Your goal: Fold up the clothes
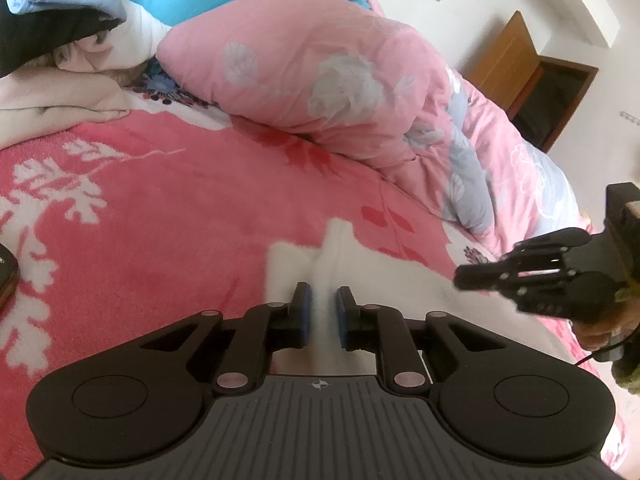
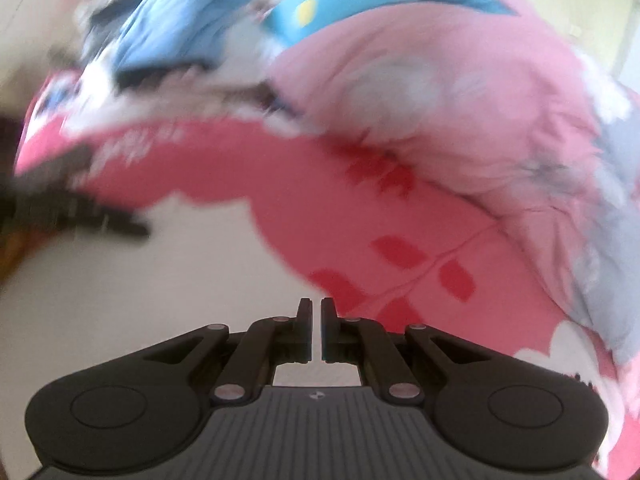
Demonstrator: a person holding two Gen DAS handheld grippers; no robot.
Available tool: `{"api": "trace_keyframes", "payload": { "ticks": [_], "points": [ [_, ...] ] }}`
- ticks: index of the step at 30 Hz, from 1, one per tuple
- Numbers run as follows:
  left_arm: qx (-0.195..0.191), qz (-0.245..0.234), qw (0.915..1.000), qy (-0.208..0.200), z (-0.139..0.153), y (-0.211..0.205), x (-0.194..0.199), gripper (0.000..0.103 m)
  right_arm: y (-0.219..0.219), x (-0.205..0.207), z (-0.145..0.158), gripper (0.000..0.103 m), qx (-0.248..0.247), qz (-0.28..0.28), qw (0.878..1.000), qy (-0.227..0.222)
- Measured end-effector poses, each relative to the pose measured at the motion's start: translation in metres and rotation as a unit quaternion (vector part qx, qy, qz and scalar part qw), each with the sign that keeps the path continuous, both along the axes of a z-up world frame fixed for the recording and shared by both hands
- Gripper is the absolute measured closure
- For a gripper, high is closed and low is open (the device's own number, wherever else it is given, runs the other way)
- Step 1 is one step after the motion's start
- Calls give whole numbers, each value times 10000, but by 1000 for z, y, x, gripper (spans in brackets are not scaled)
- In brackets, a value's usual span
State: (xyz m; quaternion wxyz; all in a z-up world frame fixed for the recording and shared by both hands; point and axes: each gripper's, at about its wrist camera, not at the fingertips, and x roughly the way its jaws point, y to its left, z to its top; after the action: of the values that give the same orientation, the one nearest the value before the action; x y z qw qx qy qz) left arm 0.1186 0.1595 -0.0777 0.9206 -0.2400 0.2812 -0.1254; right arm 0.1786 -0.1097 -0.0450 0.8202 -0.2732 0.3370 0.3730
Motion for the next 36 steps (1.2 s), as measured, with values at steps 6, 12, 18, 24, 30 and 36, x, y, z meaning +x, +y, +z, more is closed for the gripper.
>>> {"api": "trace_keyframes", "payload": {
  "ticks": [6,12,18,24,30,36],
  "points": [
    [-15,-12,10000,3,0,1,0,87,17,3,-16,96,-527,454,9976,-31],
    [-36,-18,10000,8,-1,2,0,87,17,9,-17,83,-668,607,9959,70],
    [-43,-19,10000,11,-1,2,1,87,17,11,-14,83,-743,803,9938,193],
    [-55,-25,10000,4,-2,2,1,87,20,14,-30,83,-894,768,9925,330],
    [-87,-25,10000,-6,-2,3,1,87,25,0,-33,99,-951,596,9937,44],
    [-89,-25,10000,-8,-2,3,1,87,29,-21,-18,101,-1036,322,9901,-890]
  ]
}}
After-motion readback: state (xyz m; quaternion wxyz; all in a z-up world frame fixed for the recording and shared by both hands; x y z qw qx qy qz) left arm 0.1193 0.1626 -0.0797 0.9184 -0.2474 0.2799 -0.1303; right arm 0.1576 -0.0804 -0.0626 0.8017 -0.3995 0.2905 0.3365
